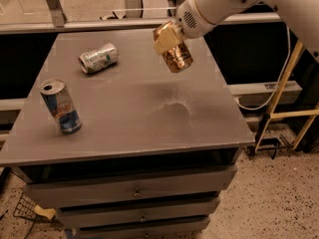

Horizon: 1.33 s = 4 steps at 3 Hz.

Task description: Place orange can upright

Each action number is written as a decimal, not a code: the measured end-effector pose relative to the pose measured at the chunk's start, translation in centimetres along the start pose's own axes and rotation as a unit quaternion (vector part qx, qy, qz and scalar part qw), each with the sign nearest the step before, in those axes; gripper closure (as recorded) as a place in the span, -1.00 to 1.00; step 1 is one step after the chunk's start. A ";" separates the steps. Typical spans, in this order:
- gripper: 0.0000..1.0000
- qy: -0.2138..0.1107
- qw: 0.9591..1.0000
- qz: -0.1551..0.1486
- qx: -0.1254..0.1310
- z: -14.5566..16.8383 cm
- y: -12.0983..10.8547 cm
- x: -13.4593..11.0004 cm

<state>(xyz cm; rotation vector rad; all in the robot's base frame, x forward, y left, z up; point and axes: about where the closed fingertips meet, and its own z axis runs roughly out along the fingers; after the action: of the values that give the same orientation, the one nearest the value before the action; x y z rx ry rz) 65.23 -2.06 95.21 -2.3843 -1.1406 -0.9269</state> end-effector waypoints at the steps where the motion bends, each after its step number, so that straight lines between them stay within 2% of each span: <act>1: 1.00 0.037 0.999 0.011 0.019 0.3 1.2 -0.8; 2: 1.00 0.058 0.998 0.017 0.027 0.5 1.8 -1.7; 3: 1.00 0.058 0.998 0.017 0.027 0.5 1.8 -1.7; 4: 1.00 0.083 0.996 0.020 0.010 0.2 1.8 -1.8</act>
Offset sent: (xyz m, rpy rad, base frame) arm 0.0081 -0.0285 -0.0250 0.1731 -0.0367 0.0075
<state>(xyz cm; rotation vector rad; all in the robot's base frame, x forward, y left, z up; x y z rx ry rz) 65.90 -4.10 93.78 -2.2576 -1.0315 -1.0732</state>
